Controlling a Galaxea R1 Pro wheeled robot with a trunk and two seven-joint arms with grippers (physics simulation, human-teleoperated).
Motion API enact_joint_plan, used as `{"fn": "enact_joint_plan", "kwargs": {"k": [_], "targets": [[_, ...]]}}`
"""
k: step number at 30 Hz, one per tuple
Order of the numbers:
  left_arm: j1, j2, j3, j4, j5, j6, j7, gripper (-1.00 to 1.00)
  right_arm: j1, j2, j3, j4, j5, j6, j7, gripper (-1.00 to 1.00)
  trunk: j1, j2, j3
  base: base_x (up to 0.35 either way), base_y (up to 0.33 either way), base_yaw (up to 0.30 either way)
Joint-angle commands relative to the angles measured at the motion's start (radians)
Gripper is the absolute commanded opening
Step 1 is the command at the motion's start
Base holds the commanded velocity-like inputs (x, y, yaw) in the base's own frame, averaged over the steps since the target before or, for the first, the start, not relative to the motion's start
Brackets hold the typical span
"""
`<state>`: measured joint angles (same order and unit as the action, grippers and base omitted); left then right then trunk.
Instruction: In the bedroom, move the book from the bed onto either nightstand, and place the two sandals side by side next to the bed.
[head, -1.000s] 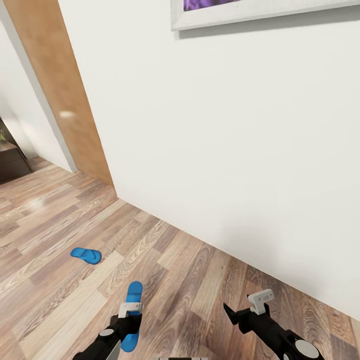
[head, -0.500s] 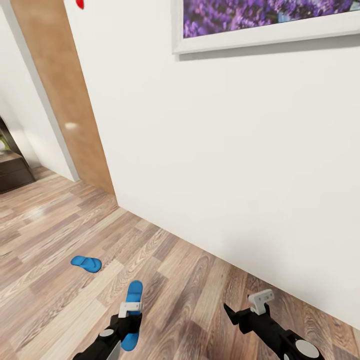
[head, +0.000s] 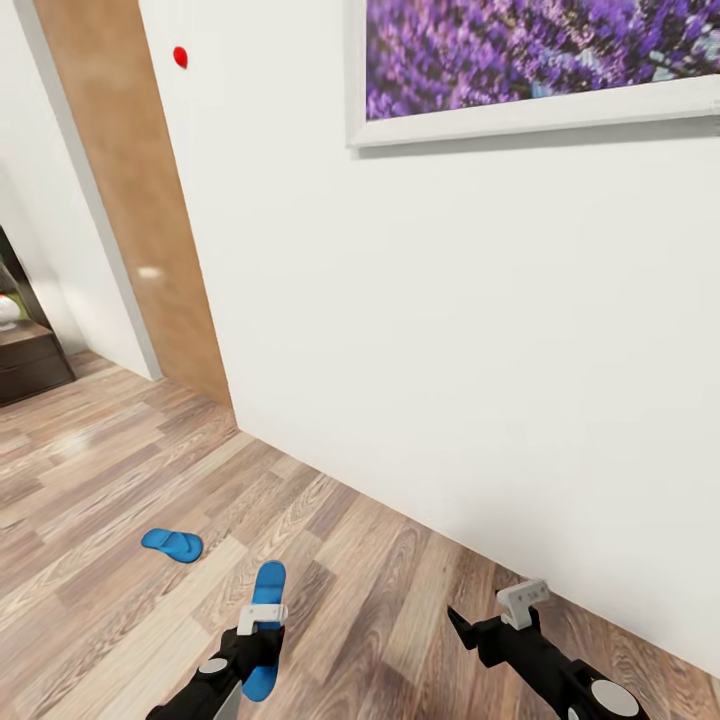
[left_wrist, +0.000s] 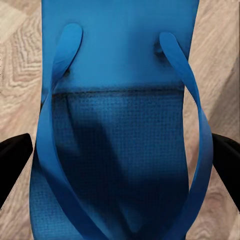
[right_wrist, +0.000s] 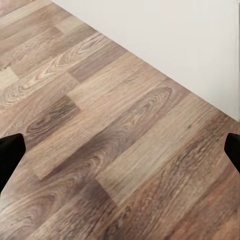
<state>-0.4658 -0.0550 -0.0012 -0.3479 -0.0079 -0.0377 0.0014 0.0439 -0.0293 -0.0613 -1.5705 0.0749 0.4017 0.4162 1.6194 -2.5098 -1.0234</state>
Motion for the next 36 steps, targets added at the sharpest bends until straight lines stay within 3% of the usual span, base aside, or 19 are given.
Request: {"fn": "enact_joint_plan", "kwargs": {"k": [1, 36], "targets": [[-0.001, 0.0, 0.0, 0.001, -0.001, -0.004, 0.0, -1.0, 0.0, 0.0, -0.002, -0.002, 0.008, 0.003, 0.007, 1.0, -0.001, 0.0, 0.003, 0.0, 0.0, 0.0], [0.002, 0.01, 0.0, 0.001, -0.001, -0.005, 0.0, -1.0, 0.001, 0.0, 0.002, -0.001, 0.009, 0.002, 0.01, 1.0, -0.016, 0.008, 0.139, 0.0, 0.0, 0.0]]}}
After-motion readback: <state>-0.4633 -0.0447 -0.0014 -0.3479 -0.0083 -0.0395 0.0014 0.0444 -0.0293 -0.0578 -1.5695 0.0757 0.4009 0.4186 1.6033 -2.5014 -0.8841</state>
